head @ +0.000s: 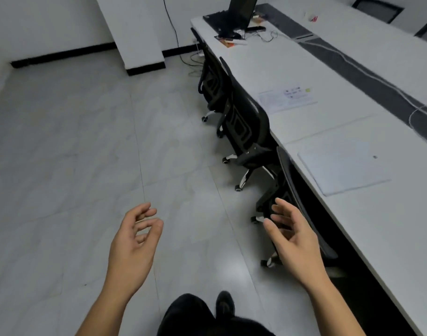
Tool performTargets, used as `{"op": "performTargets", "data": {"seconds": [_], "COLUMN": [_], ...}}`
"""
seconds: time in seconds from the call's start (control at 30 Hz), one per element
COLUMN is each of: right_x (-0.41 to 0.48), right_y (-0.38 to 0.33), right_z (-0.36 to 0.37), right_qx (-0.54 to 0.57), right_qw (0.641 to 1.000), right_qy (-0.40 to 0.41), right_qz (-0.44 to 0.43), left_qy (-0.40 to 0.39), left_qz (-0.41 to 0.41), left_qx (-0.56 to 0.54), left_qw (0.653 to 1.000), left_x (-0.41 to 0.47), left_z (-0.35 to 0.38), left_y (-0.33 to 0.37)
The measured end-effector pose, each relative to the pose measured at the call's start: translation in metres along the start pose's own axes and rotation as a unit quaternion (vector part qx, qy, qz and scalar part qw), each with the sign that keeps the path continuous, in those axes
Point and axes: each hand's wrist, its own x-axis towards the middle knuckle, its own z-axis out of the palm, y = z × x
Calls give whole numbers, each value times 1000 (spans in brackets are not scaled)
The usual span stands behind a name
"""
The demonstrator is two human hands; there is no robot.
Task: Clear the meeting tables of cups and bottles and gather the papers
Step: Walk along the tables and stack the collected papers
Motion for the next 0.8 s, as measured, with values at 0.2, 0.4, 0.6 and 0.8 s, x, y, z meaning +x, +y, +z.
{"op": "performTargets", "data": {"seconds": [0.2,0.4,0.6,0.8], "right_x": [134,250,315,346], "right_y": [-16,-25,-50,-3], "right_z": [34,55,21,-17], "right_qx": [-21,-53,-19,13], "right_qw": [998,983,938,877], "right_qy": [56,139,302,414], "right_qz": [24,106,171,243], "left_qy": [-47,-197,-349,-448], "left_qz": [-18,-14,94,196], "left_qx": [-14,29,79,124], "left_qw": [999,980,929,863], "left_x": [161,339,491,543], "left_z": [45,126,242,384], "left_y": [7,24,123,176]}}
